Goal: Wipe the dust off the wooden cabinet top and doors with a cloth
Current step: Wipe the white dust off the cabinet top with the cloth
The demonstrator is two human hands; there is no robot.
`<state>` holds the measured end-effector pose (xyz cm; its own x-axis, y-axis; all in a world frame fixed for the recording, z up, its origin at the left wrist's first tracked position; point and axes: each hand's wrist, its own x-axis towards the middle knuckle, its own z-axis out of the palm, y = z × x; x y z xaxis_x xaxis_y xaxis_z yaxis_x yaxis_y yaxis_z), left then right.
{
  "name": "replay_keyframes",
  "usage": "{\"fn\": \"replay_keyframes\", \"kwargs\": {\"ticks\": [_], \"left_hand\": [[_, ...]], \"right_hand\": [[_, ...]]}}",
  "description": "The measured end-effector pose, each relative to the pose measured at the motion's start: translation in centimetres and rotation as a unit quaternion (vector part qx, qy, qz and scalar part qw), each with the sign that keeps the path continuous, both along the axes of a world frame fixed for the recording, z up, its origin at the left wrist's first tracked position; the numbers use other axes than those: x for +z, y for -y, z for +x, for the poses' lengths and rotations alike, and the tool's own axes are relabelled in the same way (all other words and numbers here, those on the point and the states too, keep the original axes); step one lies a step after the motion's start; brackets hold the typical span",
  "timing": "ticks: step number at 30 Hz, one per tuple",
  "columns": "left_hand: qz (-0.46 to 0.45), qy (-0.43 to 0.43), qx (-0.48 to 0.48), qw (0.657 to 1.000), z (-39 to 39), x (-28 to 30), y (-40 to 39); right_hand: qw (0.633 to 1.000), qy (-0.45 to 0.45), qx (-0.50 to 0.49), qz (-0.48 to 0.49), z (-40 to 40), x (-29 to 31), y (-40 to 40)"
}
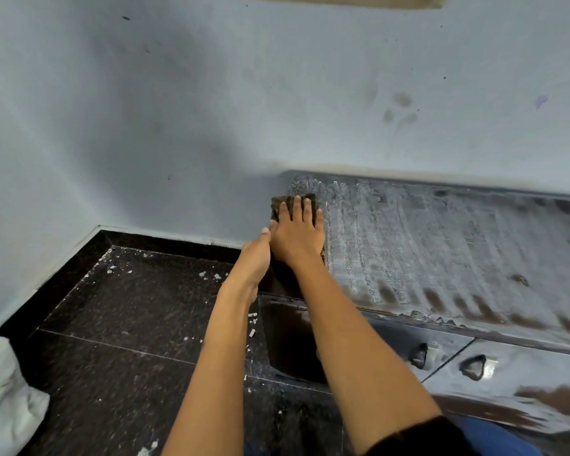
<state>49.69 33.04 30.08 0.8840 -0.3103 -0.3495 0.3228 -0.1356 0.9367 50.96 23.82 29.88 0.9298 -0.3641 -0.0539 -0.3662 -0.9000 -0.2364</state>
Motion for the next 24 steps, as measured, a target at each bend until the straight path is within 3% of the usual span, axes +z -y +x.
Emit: {"fn": "replay_keyframes", "kwargs": {"ticks": [5,7,10,14,24], "left_hand": [[0.013,-0.046,0.007,0.999,0.9,0.3,0.7],[0.023,-0.053,0.008,0.998,1.4,0.4,1.0],[0.013,-0.048,0.009,0.999,2.0,0.5,1.8],[-0.001,-0.036,0.017,0.999,2.8,0.1,2.4],[0.077,0.006,0.010,0.997,3.0,0.1,3.3]], "right_hand": [[0.996,0.079,-0.033,-0.023,-5.4,-2.2,-2.9],[0.996,0.070,-0.037,-0.028,-5.8,-2.3,-3.2],[0.998,0.029,-0.023,-0.045,-2.7,-1.8,-1.8],[1.000,0.006,-0.018,0.000,3.3,-0.7,1.5],[1.000,0.006,-0.023,0.020,9.5,0.2,5.6]]}}
